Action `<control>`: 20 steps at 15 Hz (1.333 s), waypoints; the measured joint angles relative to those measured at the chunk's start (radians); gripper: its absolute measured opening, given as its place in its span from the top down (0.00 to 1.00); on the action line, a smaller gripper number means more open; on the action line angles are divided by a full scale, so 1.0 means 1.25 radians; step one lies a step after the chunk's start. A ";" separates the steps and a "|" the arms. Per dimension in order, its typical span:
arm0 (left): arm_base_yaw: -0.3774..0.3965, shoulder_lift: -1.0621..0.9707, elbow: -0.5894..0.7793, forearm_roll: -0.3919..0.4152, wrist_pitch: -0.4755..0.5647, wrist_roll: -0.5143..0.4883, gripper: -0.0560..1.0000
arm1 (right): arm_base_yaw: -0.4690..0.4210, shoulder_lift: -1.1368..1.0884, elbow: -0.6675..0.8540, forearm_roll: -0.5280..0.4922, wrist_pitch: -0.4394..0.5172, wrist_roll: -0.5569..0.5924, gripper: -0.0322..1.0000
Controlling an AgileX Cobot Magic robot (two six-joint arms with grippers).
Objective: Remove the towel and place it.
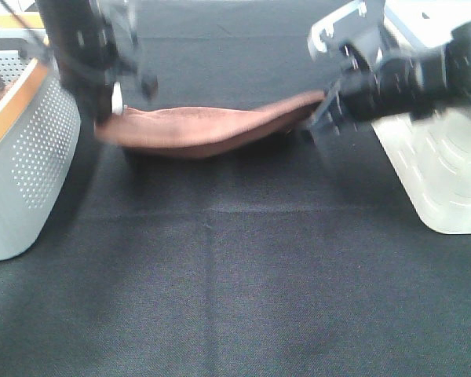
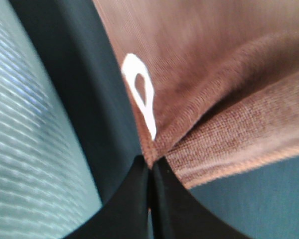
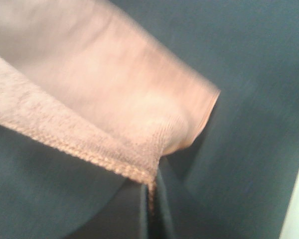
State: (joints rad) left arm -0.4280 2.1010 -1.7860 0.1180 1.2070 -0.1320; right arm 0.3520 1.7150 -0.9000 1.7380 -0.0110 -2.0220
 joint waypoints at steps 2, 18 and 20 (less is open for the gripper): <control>-0.022 -0.007 0.062 0.000 0.003 0.000 0.95 | 0.000 -0.002 0.036 0.000 0.017 0.018 0.97; -0.064 -0.138 0.395 -0.098 0.002 0.024 0.95 | 0.000 -0.010 0.148 -0.948 0.402 1.193 0.97; -0.064 -0.138 0.409 -0.104 0.000 0.024 0.95 | 0.000 -0.010 0.148 -0.950 0.423 1.197 0.97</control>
State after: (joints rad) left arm -0.5080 1.9290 -1.2750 -0.0120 1.2070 -0.1020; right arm 0.3520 1.7020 -0.7150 0.5510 0.5180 -0.5260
